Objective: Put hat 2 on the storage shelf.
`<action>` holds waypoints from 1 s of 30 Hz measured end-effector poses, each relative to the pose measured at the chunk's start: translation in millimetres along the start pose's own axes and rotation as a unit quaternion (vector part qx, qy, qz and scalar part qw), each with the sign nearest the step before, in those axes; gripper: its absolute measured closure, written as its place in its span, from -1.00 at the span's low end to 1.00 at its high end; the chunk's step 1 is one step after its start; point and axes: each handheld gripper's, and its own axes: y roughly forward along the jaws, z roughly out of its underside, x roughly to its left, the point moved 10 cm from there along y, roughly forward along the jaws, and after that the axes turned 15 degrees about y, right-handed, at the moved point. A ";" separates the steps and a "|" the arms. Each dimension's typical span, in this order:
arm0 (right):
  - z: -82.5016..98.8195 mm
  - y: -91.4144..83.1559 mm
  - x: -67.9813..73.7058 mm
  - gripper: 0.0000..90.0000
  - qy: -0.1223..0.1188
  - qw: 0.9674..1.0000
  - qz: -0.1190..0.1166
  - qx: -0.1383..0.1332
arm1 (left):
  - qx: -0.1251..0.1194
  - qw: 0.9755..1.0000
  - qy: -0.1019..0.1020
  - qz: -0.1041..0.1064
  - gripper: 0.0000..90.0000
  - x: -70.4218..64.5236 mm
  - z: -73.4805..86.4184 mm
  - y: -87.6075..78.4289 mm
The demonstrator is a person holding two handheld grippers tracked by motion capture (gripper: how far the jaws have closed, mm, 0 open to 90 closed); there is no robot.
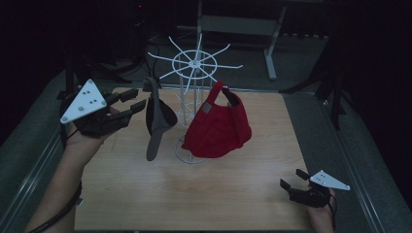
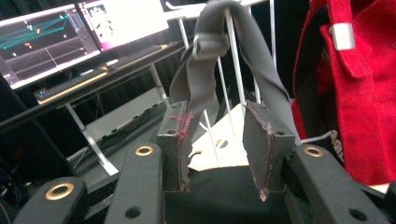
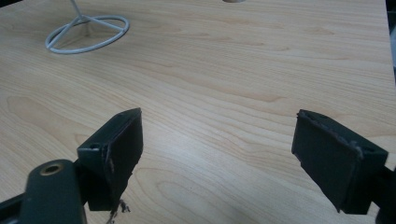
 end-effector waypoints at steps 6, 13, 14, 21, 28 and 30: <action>-0.9 0.2 0.0 -0.64 -0.001 1.000 0.001 -0.003 | -0.001 1.000 -0.017 0.008 0.37 -7.9 20.0 -4.8; -1.3 -0.2 -0.4 -0.64 -0.003 1.000 0.003 -0.005 | -0.005 0.999 -0.040 0.013 0.37 -18.3 40.6 -10.5; -1.0 0.0 -0.3 -0.64 -0.003 1.000 0.003 -0.004 | -0.004 0.999 -0.042 0.013 0.37 -20.0 44.0 -11.4; -0.1 1.4 -0.4 -0.64 -0.006 1.000 0.006 -0.004 | 0.008 0.998 -0.057 0.018 0.34 -32.3 70.8 -13.9; 2.0 3.1 -0.6 -0.64 -0.009 1.000 0.008 -0.002 | 0.021 0.997 -0.074 0.024 0.34 -45.8 98.1 -12.0; 2.0 3.0 -0.7 -0.64 -0.009 1.000 0.008 -0.002 | 0.022 0.996 -0.077 0.024 0.34 -48.9 104.7 -11.7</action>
